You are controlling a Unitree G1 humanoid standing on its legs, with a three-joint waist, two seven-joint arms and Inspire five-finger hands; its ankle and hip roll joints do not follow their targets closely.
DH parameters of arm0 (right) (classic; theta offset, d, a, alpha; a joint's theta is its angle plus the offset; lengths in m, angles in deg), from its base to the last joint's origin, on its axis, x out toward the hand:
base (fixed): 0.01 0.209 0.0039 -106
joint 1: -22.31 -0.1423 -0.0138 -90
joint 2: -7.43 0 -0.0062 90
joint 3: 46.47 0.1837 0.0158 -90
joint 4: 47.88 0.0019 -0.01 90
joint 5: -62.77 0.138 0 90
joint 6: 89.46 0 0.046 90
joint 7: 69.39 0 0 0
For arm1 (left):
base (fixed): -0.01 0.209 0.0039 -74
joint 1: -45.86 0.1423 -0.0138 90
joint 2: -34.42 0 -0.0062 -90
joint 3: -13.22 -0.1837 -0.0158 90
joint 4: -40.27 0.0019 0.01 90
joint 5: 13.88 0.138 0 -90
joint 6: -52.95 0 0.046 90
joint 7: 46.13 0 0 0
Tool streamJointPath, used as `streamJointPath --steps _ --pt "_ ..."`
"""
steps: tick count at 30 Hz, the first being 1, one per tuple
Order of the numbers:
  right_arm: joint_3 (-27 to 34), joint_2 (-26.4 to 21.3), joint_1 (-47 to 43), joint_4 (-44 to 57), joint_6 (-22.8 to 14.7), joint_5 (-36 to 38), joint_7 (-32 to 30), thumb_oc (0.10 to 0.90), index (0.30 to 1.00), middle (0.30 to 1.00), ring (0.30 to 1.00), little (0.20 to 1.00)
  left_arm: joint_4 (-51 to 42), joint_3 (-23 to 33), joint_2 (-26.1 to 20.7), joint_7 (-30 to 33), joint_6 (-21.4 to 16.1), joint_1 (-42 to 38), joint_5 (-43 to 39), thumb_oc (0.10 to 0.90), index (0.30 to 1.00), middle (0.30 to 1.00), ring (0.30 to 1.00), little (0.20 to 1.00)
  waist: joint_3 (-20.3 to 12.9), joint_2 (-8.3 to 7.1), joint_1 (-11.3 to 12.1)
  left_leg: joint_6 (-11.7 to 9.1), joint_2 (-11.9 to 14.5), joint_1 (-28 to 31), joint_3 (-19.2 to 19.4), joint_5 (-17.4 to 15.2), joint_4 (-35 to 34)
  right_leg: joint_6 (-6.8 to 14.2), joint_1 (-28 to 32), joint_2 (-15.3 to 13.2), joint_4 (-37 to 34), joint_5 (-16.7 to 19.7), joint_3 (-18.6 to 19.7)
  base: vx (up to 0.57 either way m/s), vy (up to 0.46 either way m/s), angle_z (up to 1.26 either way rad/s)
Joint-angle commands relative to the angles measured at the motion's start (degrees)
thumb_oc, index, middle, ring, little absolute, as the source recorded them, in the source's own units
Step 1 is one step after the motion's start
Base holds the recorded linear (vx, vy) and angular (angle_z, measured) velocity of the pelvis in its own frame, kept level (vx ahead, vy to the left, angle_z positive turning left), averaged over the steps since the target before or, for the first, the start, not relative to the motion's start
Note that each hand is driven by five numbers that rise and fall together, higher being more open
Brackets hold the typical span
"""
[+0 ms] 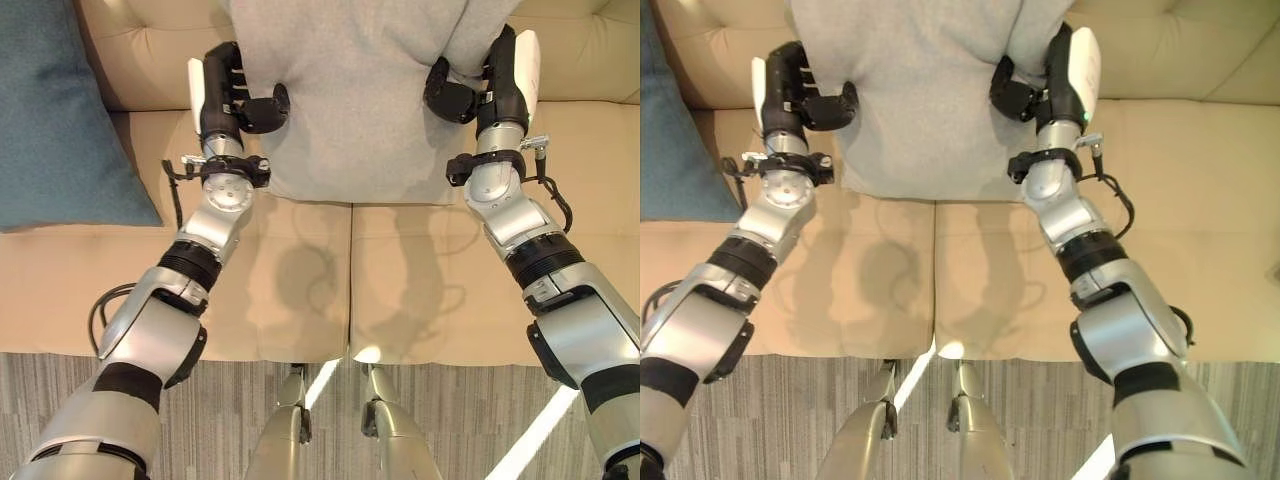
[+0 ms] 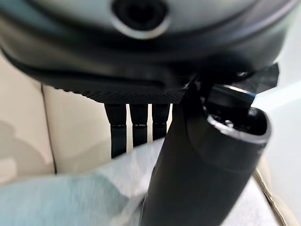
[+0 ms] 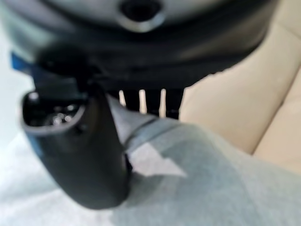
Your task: Pick up all the scattered cushions and arrange them neatly on the sofa.
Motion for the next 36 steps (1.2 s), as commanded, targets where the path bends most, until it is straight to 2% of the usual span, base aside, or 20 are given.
streamJointPath --steps 1,7,11,12,13,14,15,20,21,22,24,27,30,36 --pt "0.46 -0.94 -2.82 6.51 -4.72 -2.73 1.26 0.8 0.9 0.9 0.9 0.9 -6.28 -1.33 -3.2 -0.66 -7.64 -4.02 4.17 0.8 0.9 0.9 0.9 0.9 -5.55 -0.7 0.56 -0.22 -0.83 6.36 -0.01 -5.06 -8.44 10.65 0.36 1.98 0.22 -5.0 1.72 0.0 -0.007 0.09" --pt "5.64 -5.69 6.43 10.5 -4.14 -4.76 2.0 0.8 0.9 0.9 0.9 0.9 -9.84 3.58 -5.5 -2.68 -7.78 5.84 2.72 0.8 0.9 0.9 0.9 0.9 -6.1 -1.08 0.24 -0.33 -0.84 7.16 -0.14 -5.33 -8.44 10.66 1.19 1.82 0.22 -5.25 1.43 0.0 -0.006 -0.14" --pt "17.03 -9.14 21.61 16.08 -4.42 -5.3 2.65 0.8 0.9 0.9 0.9 0.9 -16.69 12.41 -6.43 -6.45 -8.52 20.98 -0.76 0.8 0.9 0.9 0.9 0.9 -6.91 -1.56 -0.07 -0.22 -0.92 9.76 -0.05 -6.35 -8.44 10.49 3.68 1.68 0.22 -5.75 1.04 0.01 -0.005 0.3" --pt "17.18 -9.11 22.0 16.34 -4.34 -5.37 2.66 0.8 0.9 0.9 0.9 0.9 -16.89 12.39 -6.42 -6.45 -8.44 21.25 -0.73 0.8 0.9 0.9 0.9 0.9 -7.02 -1.59 -0.04 -0.22 -0.92 9.83 -0.07 -6.38 -8.44 10.49 3.75 1.68 0.22 -5.78 1.03 0.0 0.0 0.0" --pt "21.94 -9.08 29.51 18.37 -4.51 -5.51 3.74 0.8 0.9 0.9 0.9 0.9 -20.28 15.95 -6.35 -8.07 -8.45 28.29 -1.36 0.8 0.9 0.9 0.9 0.9 -7.42 -1.74 -0.21 -0.1 -0.89 11.09 0.07 -6.87 -8.44 10.38 5.0 1.59 0.22 -5.99 0.85 0.02 -0.008 0.08" --pt "22.11 -9.03 29.93 18.65 -4.42 -5.57 3.77 0.8 0.9 0.9 0.9 0.9 -20.5 15.92 -6.35 -8.06 -8.36 28.57 -1.32 0.8 0.9 0.9 0.9 0.9 -7.55 -1.78 -0.17 -0.1 -0.89 11.16 0.07 -6.89 -8.44 10.38 5.07 1.59 0.22 -6.01 0.85 0.04 -0.009 0.05" --pt "25.9 -8.56 37.2 20.11 -4.66 -6.02 5.16 0.8 0.9 0.9 0.9 0.9 -23.06 18.96 -6.13 -9.95 -7.85 35.61 -1.15 0.8 0.9 0.9 0.9 0.9 -8.06 -1.98 -0.32 -0.01 -0.72 12.59 0.17 -7.27 -8.44 10.25 6.52 1.47 0.22 -6.26 0.68 0.03 -0.006 -0.17" --pt "34.57 -4.83 54.06 22.38 -4.81 -7.61 9.07 0.8 0.9 0.9 0.9 0.9 -26.84 26.81 -4.15 -14.31 -5.81 53.7 0.81 0.8 0.9 0.9 0.9 0.9 -9.49 -2.61 -0.36 0.11 0.19 17.29 0.5 -8.43 -8.44 10.16 11.64 1.22 0.22 -7.26 0.24 0.04 -0.003 -0.12" --pt "34.66 -4.75 54.31 22.59 -4.74 -7.65 9.1 0.8 0.9 0.9 0.9 0.9 -27.04 26.82 -4.18 -14.3 -5.74 53.91 0.84 0.8 0.9 0.9 0.9 0.9 -9.59 -2.72 -0.42 0.15 0.07 17.12 0.49 -8.12 -8.44 10.16 11.49 1.09 0.22 -7.04 0.22 0.07 -0.012 -0.01" --pt "36.19 -2.96 59.05 22.31 -4.45 -8.89 10.5 0.8 0.9 0.9 0.9 0.9 -26.1 29.06 -2.58 -15.83 -4.55 59.74 1.3 0.8 0.9 0.9 0.9 0.9 -9.81 -2.81 -0.36 0.28 0.53 19.48 0.85 -8.87 -8.44 10.06 13.91 1.3 0.22 -7.74 0.01 0.05 -0.003 0.02" --pt "37.57 -0.2 64.23 19.59 -3.74 -9.71 12.52 0.8 0.9 0.9 0.9 0.9 -22.87 30.61 -0.93 -18.15 -2.43 65.95 4.28 0.8 0.9 0.9 0.9 0.9 -10.29 -2.97 -0.49 0.52 1.03 22.27 1.32 -8.97 -8.44 10.03 16.6 1.17 0.22 -8.23 -0.23 0.08 -0.002 -0.06" --pt "38.11 1.25 67.46 18.51 -3.44 -10.24 13.53 0.8 0.9 0.9 0.9 0.9 -20.31 31.35 0.92 -19.04 -1.41 69.56 5.58 0.8 0.9 0.9 0.9 0.9 -10.32 -2.9 -0.41 0.64 1.43 24.79 1.8 -9.35 -8.44 9.95 18.92 1.38 0.22 -8.82 -0.27 0.04 -0.005 -0.22" --pt "38.05 4.07 71.27 15.85 -3.01 -10.62 14.96 0.8 0.9 0.9 0.9 0.9 -14.18 32.21 5.15 -19.9 0.22 74.24 6.72 0.8 0.9 0.9 0.9 0.9 -10.37 -2.87 -0.37 0.83 1.97 28.72 2.52 -9.96 -8.44 9.72 22.9 1.66 0.22 -9.79 -0.35 0.02 -0.025 -0.1" --pt "36.47 7.86 73.5 12.37 -3.24 -10.41 16.03 0.8 0.9 0.9 0.9 0.9 -5.46 32.2 9.75 -20.08 1.49 76.56 6.89 0.8 0.9 0.9 0.9 0.9 -10.21 -2.94 -0.39 0.93 2.37 32.49 3.15 -10.48 -8.44 9.4 26.89 2.02 0.22 -10.71 -0.15 -0.03 -0.03 -0.04"
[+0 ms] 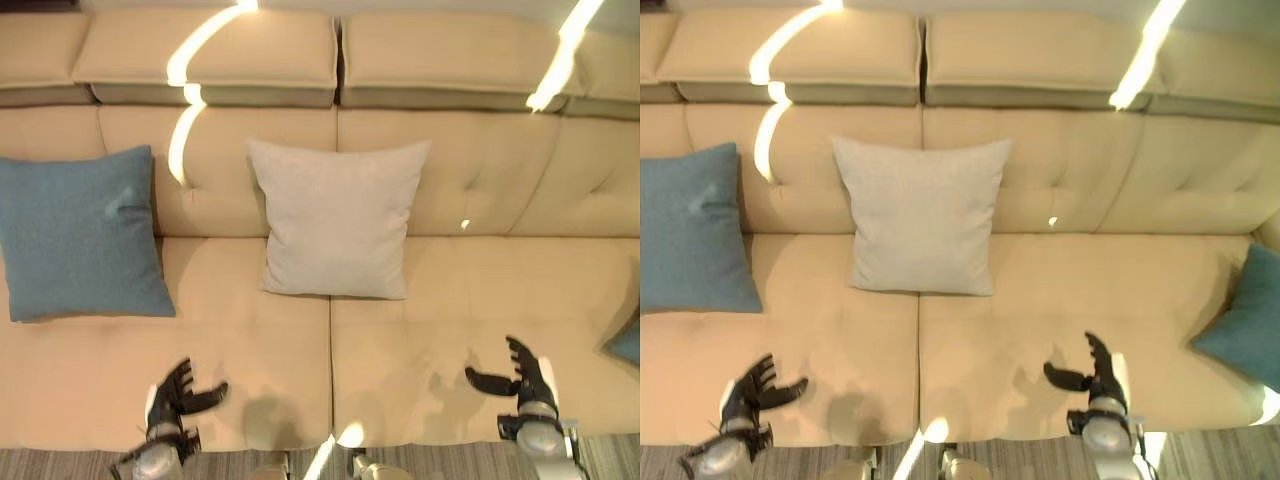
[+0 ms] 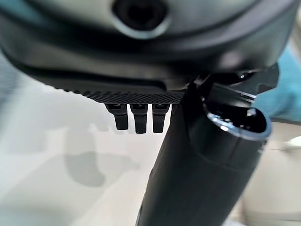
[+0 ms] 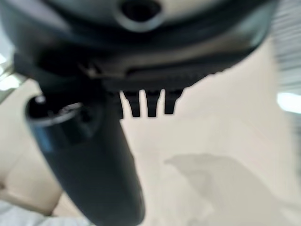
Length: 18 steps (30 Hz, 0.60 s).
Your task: Pick up all the scattered cushions and arrange them neatly on the sofa.
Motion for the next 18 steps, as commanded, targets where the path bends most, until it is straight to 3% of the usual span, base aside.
streamJointPath --steps 1,10,11,12,13,15,18 --pt "0.0 -1.31 -2.02 -0.46 -3.38 -0.6 -0.73 0.8 0.9 0.9 0.9 0.9 2.9 0.52 -0.87 0.76 -2.56 -1.9 2.56 0.8 0.9 0.9 0.9 0.9 -4.13 -1.07 0.64 -0.92 -0.95 4.54 3.04 -5.45 0.22 3.19 -0.39 -1.89 0.27 -1.37 -1.67 -0.07 -0.066 0.03" --pt "-3.09 2.18 -2.49 -7.66 -3.74 2.03 -0.96 0.8 0.9 0.9 0.9 0.9 11.05 -2.72 -0.13 1.34 -2.08 -3.78 7.31 0.8 0.9 0.9 0.9 0.9 -4.23 -0.82 0.34 -1.15 -0.74 6.37 3.32 -6.01 0.22 3.01 1.98 -1.94 0.27 -1.91 -1.78 -0.05 -0.016 0.13" --pt "-3.28 2.58 -3.66 -9.89 -3.81 3.81 -1.29 0.8 0.9 0.9 0.9 0.9 12.43 -3.71 -0.23 1.93 -2.02 -5.32 7.61 0.8 0.9 0.9 0.9 0.9 -3.28 -0.74 0.33 -0.85 -0.72 6.91 3.48 -4.88 0.27 2.94 1.89 -2.15 0.27 -1.88 -1.82 -0.26 0.026 -0.02" --pt "-3.38 2.62 -4.64 -10.94 -3.69 5.15 -1.37 0.8 0.9 0.9 0.9 0.9 12.81 -4.34 -0.39 2.16 -2.08 -6.64 7.63 0.8 0.9 0.9 0.9 0.9 -2.02 -1.39 0.28 -0.56 -1.11 5.73 3.7 -6.82 3.78 2.89 1.64 -3.12 0.27 -1.3 -1.93 -0.41 0.047 0.03" --pt "-4.03 2.59 -5.83 -12.52 -3.68 5.55 -1.52 0.8 0.9 0.9 0.9 0.9 13.95 -4.66 -0.26 2.35 -2.35 -7.82 7.78 0.8 0.9 0.9 0.9 0.9 -0.83 -2.16 0.08 -0.49 -1.53 3.72 3.34 -10.98 10.52 2.85 0.54 -4.37 0.27 -0.5 -1.92 -0.39 0.051 0.12" --pt "-4.93 2.64 -6.78 -13.59 -3.34 5.5 -1.43 0.8 0.9 0.9 0.9 0.9 15.09 -4.43 0.3 2.15 -2.21 -7.9 7.32 0.8 0.9 0.9 0.9 0.9 -0.13 -2.56 0.23 -0.28 -2.55 3.59 0.83 -14.92 17.56 2.54 -0.4 -5.22 0.27 0.23 -1.79 -0.24 0.081 0.2" --pt "-5.22 2.83 -7.75 -15.63 -2.56 5.46 -1.06 0.8 0.9 0.9 0.9 0.9 17.86 -3.87 1.84 2.07 -2.14 -7.7 6.22 0.8 0.9 0.9 0.9 0.9 -0.49 -2.09 -0.74 -0.8 -2.23 7.14 -2.32 -16.0 19.15 2.71 -1.78 -5.63 0.27 1.61 -1.41 -0.15 0.188 -0.05"
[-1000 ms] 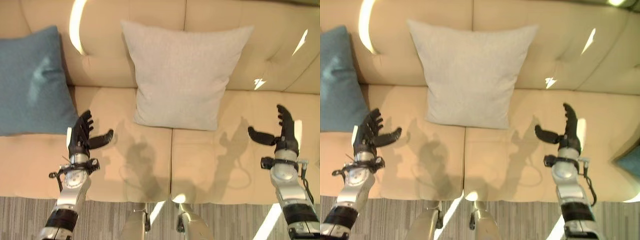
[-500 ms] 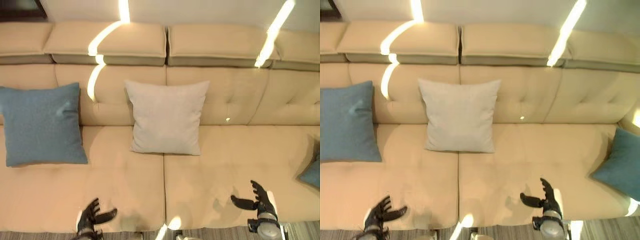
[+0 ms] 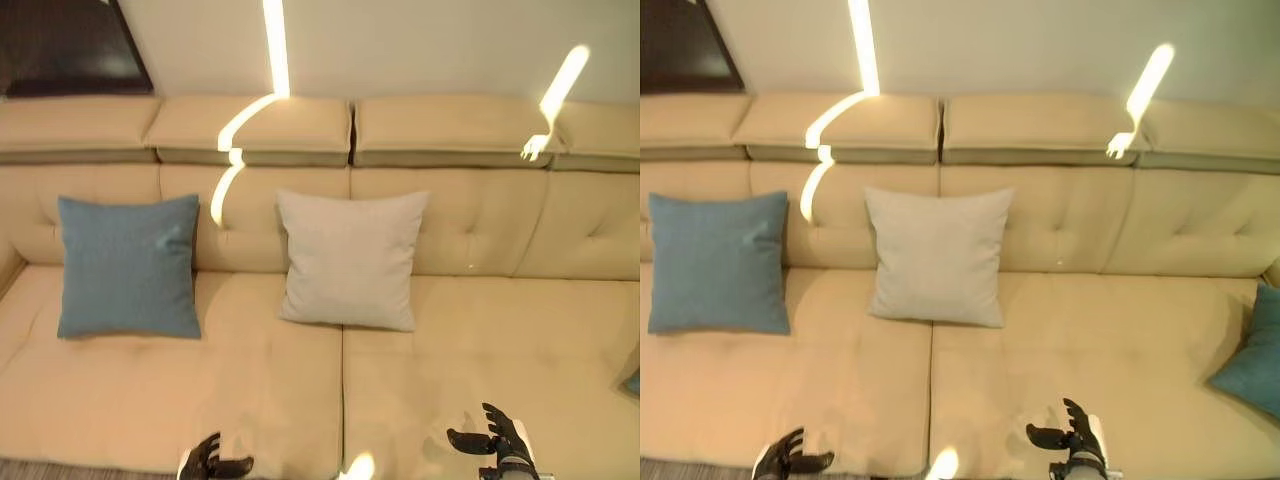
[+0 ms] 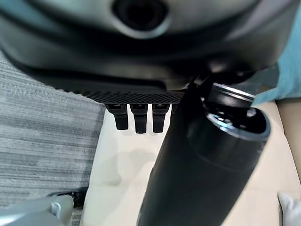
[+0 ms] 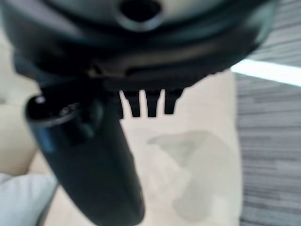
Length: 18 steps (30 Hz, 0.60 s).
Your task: Pick up all the scattered cushions and arrange them neatly on the sofa.
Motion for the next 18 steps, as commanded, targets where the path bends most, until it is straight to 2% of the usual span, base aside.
streamJointPath --steps 1,2,3,4,6,8,9,11,13,15,16,18 --pt "-0.19 -2.56 -2.14 1.81 -2.23 1.56 -1.64 0.8 0.9 0.9 0.9 0.9 0.85 1.86 -1.11 1.3 -2.2 0.14 0.12 0.8 0.9 0.9 0.9 0.9 0.09 0.44 -0.49 4.5 0.72 8.33 -0.32 -16.57 10.81 7.37 -3.02 -0.65 -0.4 -0.54 1.56 -0.05 0.144 -0.24" --pt "-0.15 -2.66 -2.12 1.13 -1.77 1.34 -1.78 0.8 0.9 0.9 0.9 0.9 1.07 1.7 -0.8 1.29 -1.88 0.22 0.09 0.8 0.9 0.9 0.9 0.9 -0.08 0.82 -0.78 4.58 0.9 9.54 -1.05 -16.62 9.43 7.65 -3.26 -0.65 -0.4 -0.01 1.72 -0.08 0.197 -0.12" --pt "0.37 -2.57 -2.35 -0.32 -1.57 1.4 -1.92 0.8 0.9 0.9 0.9 0.9 2.34 1.15 -0.23 0.89 -1.75 0.0 0.23 0.8 0.9 0.9 0.9 0.9 -0.79 1.21 -1.42 5.29 0.12 12.5 -1.47 -17.9 3.96 8.33 -4.68 -0.93 -0.4 1.36 2.3 -0.09 0.2 0.01" --pt "0.37 -2.58 -2.35 -0.33 -1.58 1.4 -1.92 0.8 0.9 0.9 0.9 0.9 2.36 1.14 -0.22 0.89 -1.76 -0.01 0.24 0.8 0.9 0.9 0.9 0.9 -0.78 1.23 -1.4 5.3 0.13 12.62 -1.45 -17.83 3.79 8.34 -4.65 -0.92 -0.4 1.36 2.31 -0.2 0.289 0.1" --pt "-0.2 -2.04 -2.92 -1.68 -0.59 0.48 -1.77 0.8 0.9 0.9 0.9 0.9 3.35 0.75 -0.94 1.01 -1.37 -1.33 2.05 0.8 0.9 0.9 0.9 0.9 0.41 0.51 -1.45 7.01 -2.36 12.52 -1.36 -17.77 0.7 9.77 -8.2 -2.61 -0.4 3.62 2.38 -0.35 0.321 -0.04" --pt "-0.67 -1.64 -3.03 -1.73 -0.41 0.01 -1.55 0.8 0.9 0.9 0.9 0.9 3.55 1.05 -1.27 1.27 -1.3 -1.52 2.46 0.8 0.9 0.9 0.9 0.9 0.81 0.24 -1.05 7.32 -2.58 12.7 -0.82 -17.56 0.17 10.02 -8.43 -3.02 -0.4 3.59 2.06 -0.26 0.165 -0.19" --pt "-1.54 -1.01 -3.72 -2.22 0.04 -0.51 -1.61 0.8 0.9 0.9 0.9 0.9 4.28 1.57 -1.87 1.42 -1.12 -1.88 2.63 0.8 0.9 0.9 0.9 0.9 2.23 -0.06 -0.45 8.02 -2.69 12.44 -0.36 -16.9 -0.02 10.15 -9.28 -3.45 1.37 3.35 1.06 -0.28 0.093 -0.31" --pt "-1.98 -0.79 -4.02 -2.8 0.09 -0.41 -1.53 0.8 0.9 0.9 0.9 0.9 4.77 1.63 -2.3 1.41 -0.91 -1.96 2.99 0.8 0.9 0.9 0.9 0.9 2.83 -0.15 0.06 8.44 -2.62 12.14 -0.05 -16.29 -0.22 9.84 -9.26 -3.43 3.18 2.06 0.58 -0.26 0.09 -0.45" --pt "-2.64 -0.38 -4.16 -5.15 0.09 0.03 -0.94 0.8 0.9 0.9 0.9 0.9 5.83 1.71 -2.68 0.93 -0.51 -1.29 3.35 0.8 0.9 0.9 0.9 0.9 3.26 0.34 0.95 9.41 -2.44 11.8 0.39 -14.37 -1.53 8.3 -7.62 -2.54 10.46 -0.96 0.6 -0.25 0.101 -0.42" --pt "-2.66 -0.17 -4.35 -6.47 0.17 0.33 -0.84 0.8 0.9 0.9 0.9 0.9 6.65 1.77 -2.76 0.77 -0.25 -1.28 3.27 0.8 0.9 0.9 0.9 0.9 2.92 0.44 1.14 9.76 -2.47 11.34 0.37 -13.31 -2.29 7.98 -6.92 -1.98 12.71 -2.08 1.2 -0.17 0.054 -0.06" --pt "-2.78 0.13 -4.31 -7.44 0.15 0.46 -0.61 0.8 0.9 0.9 0.9 0.9 7.38 1.86 -3.05 0.42 0.16 -1.13 3.49 0.8 0.9 0.9 0.9 0.9 2.21 0.87 1.82 9.96 -1.97 11.04 0.89 -12.25 -3.41 7.49 -4.95 -1.07 15.55 -4.36 1.51 -0.11 0.019 -0.08" --pt "-2.9 0.28 -4.3 -7.99 0.2 0.47 -0.53 0.8 0.9 0.9 0.9 0.9 7.52 1.81 -3.25 0.36 0.37 -1.18 3.5 0.8 0.9 0.9 0.9 0.9 1.62 0.95 2.23 10.12 -1.84 10.35 1.27 -11.55 -3.77 7.37 -4.12 -0.79 16.82 -5.32 1.52 -0.16 -0.005 -0.29"
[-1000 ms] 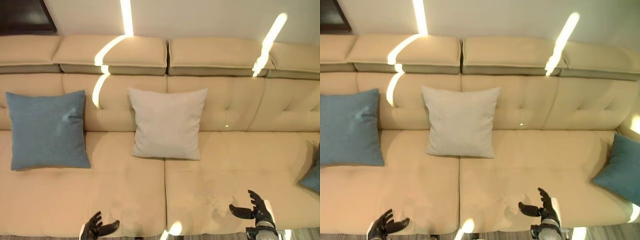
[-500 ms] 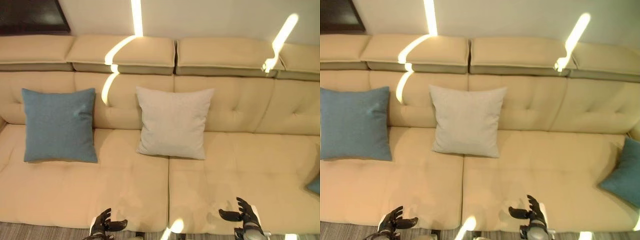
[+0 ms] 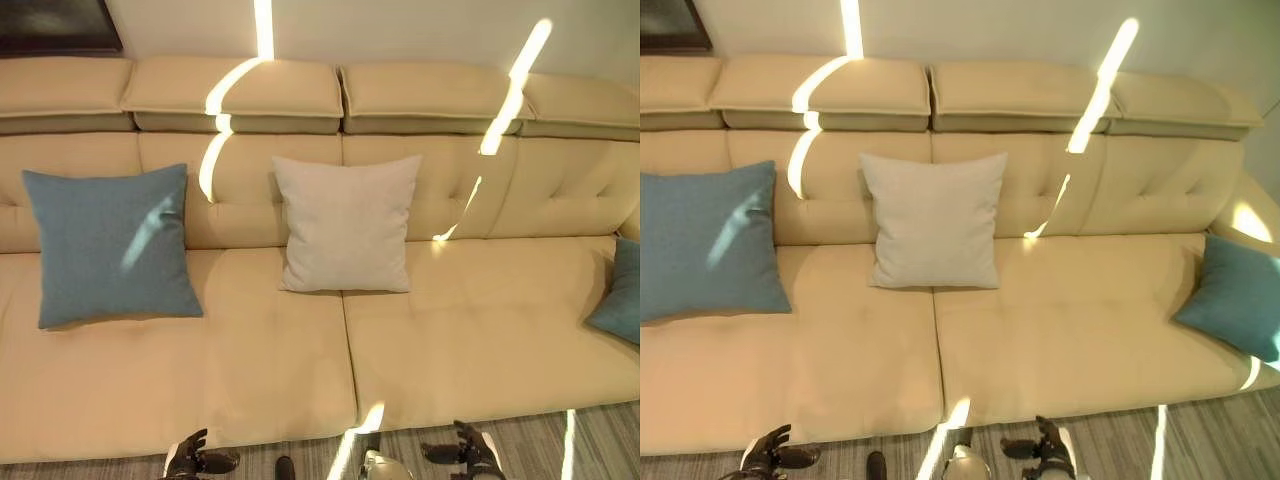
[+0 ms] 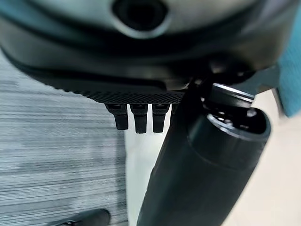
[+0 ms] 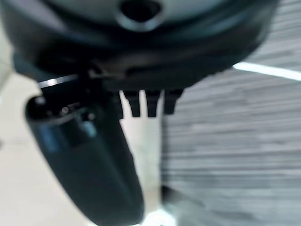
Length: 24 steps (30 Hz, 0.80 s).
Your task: Pick up all the scattered cushions and arrange them neatly on the sofa.
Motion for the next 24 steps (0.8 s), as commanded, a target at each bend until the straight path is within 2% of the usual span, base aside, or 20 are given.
streamJointPath --steps 1,4,5,6,7,10,17,22,23,24 --pt "0.13 -3.14 -2.68 1.58 -2.23 0.89 -0.8 0.8 0.9 0.9 0.9 0.9 1.12 1.94 -0.88 -0.31 -0.24 0.06 1.27 0.8 0.9 0.9 0.9 0.9 -2.92 -1.1 2.06 -3.86 -0.13 -1.51 -3.37 -4.14 0.38 -2.35 6.47 2.27 -3.52 -3.02 -0.54 -0.23 -0.062 -0.25" --pt "-0.22 -2.67 -3.04 1.39 -1.95 0.96 -0.68 0.8 0.9 0.9 0.9 0.9 1.15 1.55 -0.69 -0.24 -0.35 -0.01 0.85 0.8 0.9 0.9 0.9 0.9 -4.54 -2.43 3.73 -4.77 -0.23 -4.5 -1.03 -2.42 0.37 -2.02 12.35 2.29 -9.72 -3.56 -2.39 -0.17 -0.084 -0.22" --pt "-0.21 -2.65 -3.0 1.4 -1.94 0.96 -0.68 0.8 0.9 0.9 0.9 0.9 1.14 1.53 -0.71 -0.24 -0.35 0.02 0.84 0.8 0.9 0.9 0.9 0.9 -4.48 -2.47 3.79 -4.79 -0.24 -4.36 -0.99 -2.43 0.33 -2.01 12.55 2.31 -9.93 -3.49 -2.36 -0.11 -0.121 -0.49" --pt "-0.7 -2.36 -3.16 1.12 -1.77 1.04 -0.74 0.8 0.9 0.9 0.9 0.9 1.55 1.57 -0.47 -0.13 -0.24 -0.02 1.14 0.8 0.9 0.9 0.9 0.9 -5.49 -2.86 4.08 -5.39 0.05 -5.2 -0.05 -1.19 -0.64 -1.86 13.27 3.08 -14.51 -4.15 -1.9 -0.06 -0.085 -0.47" --pt "-0.7 -2.36 -3.16 1.11 -1.78 1.04 -0.74 0.8 0.9 0.9 0.9 0.9 1.55 1.57 -0.47 -0.13 -0.24 -0.02 1.14 0.8 0.9 0.9 0.9 0.9 -5.52 -2.86 4.11 -5.41 0.07 -5.19 -0.02 -1.15 -0.71 -1.88 13.28 3.11 -14.59 -4.1 -1.87 -0.1 -0.141 -0.29" --pt "-1.75 -2.38 -3.48 0.86 -1.63 1.24 -0.92 0.8 0.9 0.9 0.9 0.9 1.61 0.1 0.21 0.2 -0.25 -0.83 1.45 0.8 0.9 0.9 0.9 0.9 -5.0 -2.25 3.27 -6.36 1.1 -6.54 -0.16 0.68 -0.8 -2.99 12.9 5.49 -17.95 -4.05 1.05 -0.12 -0.133 -0.23" --pt "-2.59 -2.83 -3.26 -2.1 -1.27 0.66 -1.25 0.8 0.9 0.9 0.9 0.9 1.7 -2.12 1.66 -0.21 0.18 -1.98 2.64 0.8 0.9 0.9 0.9 0.9 -2.67 -1.57 2.79 -7.9 1.92 -9.64 -2.1 1.83 3.13 -4.07 13.84 6.35 -21.09 -2.53 0.01 -0.16 -0.076 0.15" --pt "-2.87 -3.53 -4.0 -2.86 -1.19 -0.06 -1.02 0.8 0.9 0.9 0.9 0.9 2.87 -2.07 3.09 -0.61 0.28 -1.86 1.71 0.8 0.9 0.9 0.9 0.9 -1.63 -2.69 3.3 -7.82 -0.2 -7.91 -8.03 -4.43 9.71 -4.06 12.4 5.16 -20.49 -0.32 1.82 -0.12 0.006 -0.22" --pt "-2.86 -3.52 -4.02 -2.87 -1.19 -0.06 -1.02 0.8 0.9 0.9 0.9 0.9 2.88 -2.06 3.08 -0.61 0.28 -1.88 1.71 0.8 0.9 0.9 0.9 0.9 -1.77 -2.74 3.21 -7.8 -0.27 -8.09 -8.09 -4.26 9.62 -4.04 12.21 5.09 -20.48 -0.27 1.76 -0.11 0.047 -0.57" --pt "-3.23 -3.95 -4.39 -3.1 -1.01 -0.55 -1.0 0.8 0.9 0.9 0.9 0.9 2.71 -2.26 3.56 -0.63 0.13 -2.02 1.26 0.8 0.9 0.9 0.9 0.9 -1.67 -2.99 3.48 -7.87 -1.25 -7.69 -11.96 -5.83 11.72 -3.94 11.3 4.89 -20.36 0.5 3.08 -0.1 0.053 -0.58"
